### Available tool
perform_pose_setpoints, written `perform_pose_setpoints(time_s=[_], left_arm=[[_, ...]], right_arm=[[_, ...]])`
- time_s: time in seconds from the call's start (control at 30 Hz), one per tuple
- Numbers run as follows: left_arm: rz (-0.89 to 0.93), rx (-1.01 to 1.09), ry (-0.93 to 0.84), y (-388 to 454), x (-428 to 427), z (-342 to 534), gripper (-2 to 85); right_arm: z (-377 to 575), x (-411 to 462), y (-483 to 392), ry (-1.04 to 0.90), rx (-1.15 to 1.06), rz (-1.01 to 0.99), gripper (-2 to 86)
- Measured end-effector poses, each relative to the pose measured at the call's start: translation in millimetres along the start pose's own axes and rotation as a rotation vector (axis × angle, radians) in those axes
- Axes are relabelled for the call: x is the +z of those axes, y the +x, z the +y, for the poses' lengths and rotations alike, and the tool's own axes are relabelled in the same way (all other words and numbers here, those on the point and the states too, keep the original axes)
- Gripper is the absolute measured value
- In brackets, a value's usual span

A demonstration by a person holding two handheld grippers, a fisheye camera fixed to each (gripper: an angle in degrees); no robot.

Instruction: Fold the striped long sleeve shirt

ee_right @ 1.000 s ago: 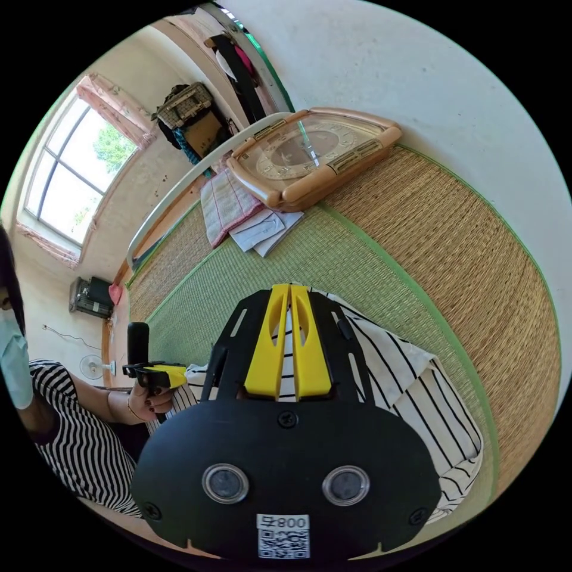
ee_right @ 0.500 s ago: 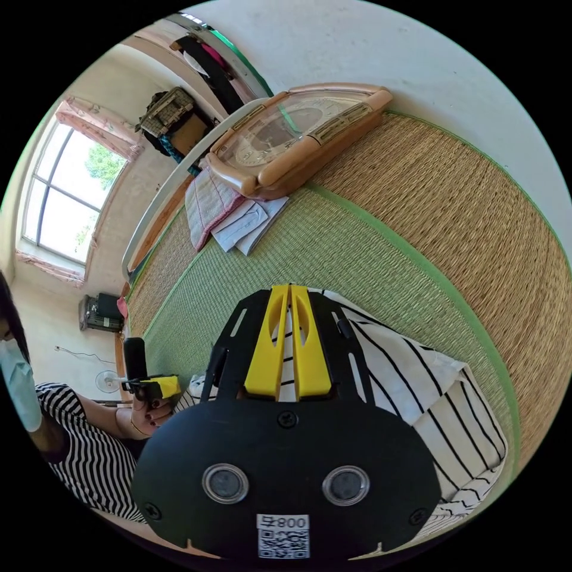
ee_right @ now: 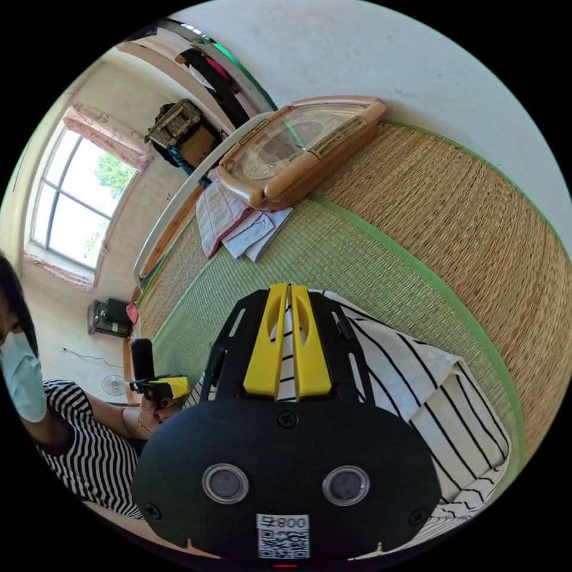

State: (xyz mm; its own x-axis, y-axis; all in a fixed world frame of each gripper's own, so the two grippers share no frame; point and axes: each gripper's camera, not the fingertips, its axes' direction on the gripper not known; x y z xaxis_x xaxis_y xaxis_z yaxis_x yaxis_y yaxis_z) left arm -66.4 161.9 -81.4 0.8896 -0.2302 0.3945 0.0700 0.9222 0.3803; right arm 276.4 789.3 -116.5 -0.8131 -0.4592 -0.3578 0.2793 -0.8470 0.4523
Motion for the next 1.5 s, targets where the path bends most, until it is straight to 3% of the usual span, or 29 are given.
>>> perform_pose_setpoints(time_s=[0.53, 0.83, 1.1, 1.23, 1.4, 1.5], left_arm=[[-0.025, 0.004, -0.036, 3.5, -1.7, -38.2, 0.1], [-0.052, 0.009, -0.043, 23.0, -8.4, -72.0, 0.0], [-0.085, 0.063, -0.049, 57.8, -10.0, -106.3, 0.0], [-0.178, 0.217, -0.122, 102.9, -1.0, -135.9, 0.0], [-0.538, 0.428, -0.276, 154.8, 29.8, -165.8, 0.0], [-0.553, 0.421, -0.336, 168.9, 37.3, -182.5, 0.0]], right_arm=[[17.1, -30.2, 12.5, 0.070, 0.036, -0.194, 2.1], [37.4, 8.0, -55.5, -0.052, -0.090, 0.181, 0.1], [35.2, 12.5, -67.2, -0.040, -0.088, 0.155, -0.2], [31.7, 13.7, -72.3, -0.059, -0.074, 0.154, 0.0], [29.1, 15.3, -92.1, -0.041, -0.121, 0.256, 0.1], [21.8, 25.8, -92.1, -0.074, -0.118, 0.295, 0.1]])
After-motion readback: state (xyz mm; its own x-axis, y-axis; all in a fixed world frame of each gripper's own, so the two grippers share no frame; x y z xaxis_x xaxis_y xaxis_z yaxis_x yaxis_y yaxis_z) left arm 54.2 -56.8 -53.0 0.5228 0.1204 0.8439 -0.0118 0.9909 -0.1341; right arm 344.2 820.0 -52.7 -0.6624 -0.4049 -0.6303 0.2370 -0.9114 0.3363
